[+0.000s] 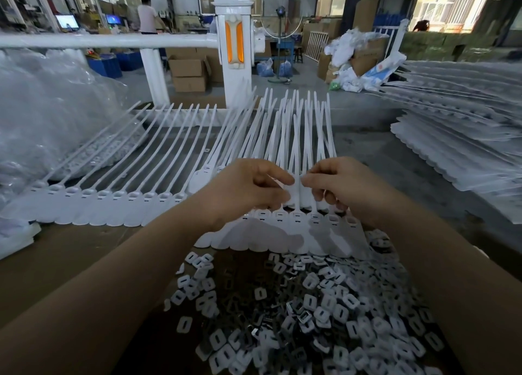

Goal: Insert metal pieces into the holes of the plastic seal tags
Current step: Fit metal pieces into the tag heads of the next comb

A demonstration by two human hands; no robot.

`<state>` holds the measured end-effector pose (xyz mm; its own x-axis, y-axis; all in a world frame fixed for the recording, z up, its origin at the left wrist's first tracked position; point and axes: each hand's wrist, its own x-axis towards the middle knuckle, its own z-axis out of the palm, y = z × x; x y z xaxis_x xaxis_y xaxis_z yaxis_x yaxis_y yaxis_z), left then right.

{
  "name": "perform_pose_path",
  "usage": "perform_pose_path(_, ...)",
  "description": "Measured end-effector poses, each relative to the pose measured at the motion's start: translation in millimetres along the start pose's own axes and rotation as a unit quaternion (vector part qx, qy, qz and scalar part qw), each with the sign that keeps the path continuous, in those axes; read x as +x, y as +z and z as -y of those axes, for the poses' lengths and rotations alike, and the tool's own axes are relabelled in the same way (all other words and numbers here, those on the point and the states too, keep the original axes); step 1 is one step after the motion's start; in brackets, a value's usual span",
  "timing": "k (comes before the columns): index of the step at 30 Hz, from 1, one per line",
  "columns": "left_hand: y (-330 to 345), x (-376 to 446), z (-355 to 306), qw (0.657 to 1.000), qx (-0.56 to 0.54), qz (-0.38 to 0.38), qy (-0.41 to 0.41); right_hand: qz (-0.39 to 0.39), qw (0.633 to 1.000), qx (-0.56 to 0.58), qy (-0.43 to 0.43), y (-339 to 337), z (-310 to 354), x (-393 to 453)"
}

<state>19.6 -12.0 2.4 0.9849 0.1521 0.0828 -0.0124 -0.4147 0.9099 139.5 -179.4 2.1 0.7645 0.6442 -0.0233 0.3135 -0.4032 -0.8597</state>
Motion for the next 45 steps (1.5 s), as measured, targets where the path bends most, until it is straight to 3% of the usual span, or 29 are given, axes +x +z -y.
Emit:
perform_pose_path(3,-1,2,1,0.994,-0.087,-0.056,-0.025,0.067,0.997,0.004,-0.032,1,5,-4)
perform_pose_path(7,2,3,1,0.986,-0.144,-0.070,-0.042,0.102,0.992,-0.016,-0.068,3,8,-7)
perform_pose_path(29,7,5,0,0.995,-0.068,-0.039,-0.062,0.069,0.994,0.001,-0.084,5,4,-3)
perform_pose_path(31,10,6,1,0.995,-0.057,-0.040,-0.065,0.043,0.996,0.010,-0.078,5,4,-2)
perform_pose_path(36,18,11,-5,0.996,-0.006,-0.017,-0.087,-0.134,0.986,0.100,0.009,1,-8,10)
perform_pose_path(40,33,19,-14,0.992,0.104,0.032,-0.071,-0.157,0.968,0.173,0.096,-3,-17,17)
perform_pose_path(45,53,37,-24,0.983,0.141,0.076,-0.087,-0.167,0.964,0.185,0.093,0,-20,18)
